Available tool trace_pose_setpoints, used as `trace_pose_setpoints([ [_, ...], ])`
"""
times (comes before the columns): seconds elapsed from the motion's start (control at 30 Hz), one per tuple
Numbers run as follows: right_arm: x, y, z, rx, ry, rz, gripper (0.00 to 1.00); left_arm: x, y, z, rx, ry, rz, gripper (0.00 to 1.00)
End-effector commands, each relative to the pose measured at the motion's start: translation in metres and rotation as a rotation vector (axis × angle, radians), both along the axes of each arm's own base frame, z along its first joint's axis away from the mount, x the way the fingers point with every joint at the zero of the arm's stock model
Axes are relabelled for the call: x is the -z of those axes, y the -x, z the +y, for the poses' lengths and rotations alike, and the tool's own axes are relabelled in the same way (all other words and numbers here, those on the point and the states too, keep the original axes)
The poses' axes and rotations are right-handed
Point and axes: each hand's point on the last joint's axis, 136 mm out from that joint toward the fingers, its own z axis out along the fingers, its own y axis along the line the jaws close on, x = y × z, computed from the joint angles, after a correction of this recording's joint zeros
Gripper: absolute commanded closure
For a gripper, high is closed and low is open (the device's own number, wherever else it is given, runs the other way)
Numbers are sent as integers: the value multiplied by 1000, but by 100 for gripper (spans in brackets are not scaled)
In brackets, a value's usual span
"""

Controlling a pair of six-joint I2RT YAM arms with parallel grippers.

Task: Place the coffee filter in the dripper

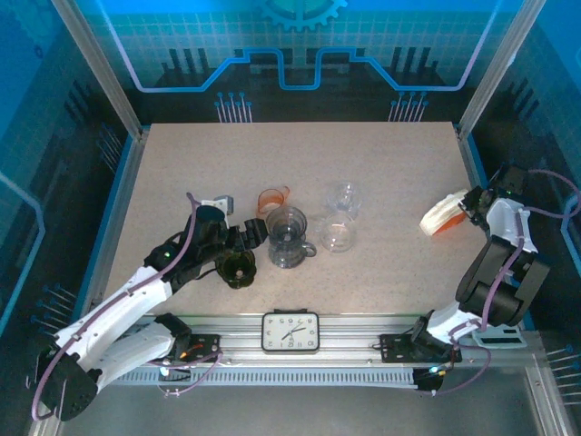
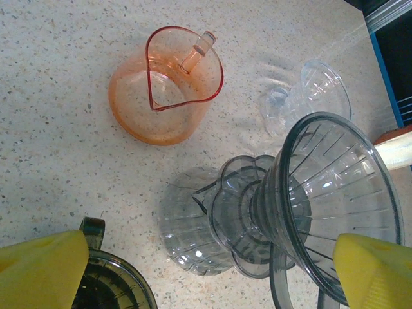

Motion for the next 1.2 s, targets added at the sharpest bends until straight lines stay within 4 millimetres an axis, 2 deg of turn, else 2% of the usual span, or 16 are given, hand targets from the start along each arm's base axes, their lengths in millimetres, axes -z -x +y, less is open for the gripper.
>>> trace_pose_setpoints([
  [0.0,-11,-10,-10,-7,18,-38,74,5,0,-1,10,6,9,1],
  [0.2,-8,-11,-11,-9,17,-30,74,5,-1,-1,10,9,14,1],
  [0.43,0,-10,-10,-17,9,-9,81,7,-1,-1,9,9,22,1],
  [0.63,-3,-10,-9,-31,12,-15,89,6,-1,-2,8,13,24,1],
  [0.87,-10,-11,-3,-54,15,-23,94,8,0,-3,13,17,34,1],
  [1.03,-23,-21,14,-135,45,-21,95,10,1,-3,13,16,40,1],
  [1.07,-25,-29,31,-196,54,-14,95,10,1,-3,13,17,39,1],
  [1.17,-32,-41,59,-315,101,11,96,10,1,-3,14,20,39,1],
])
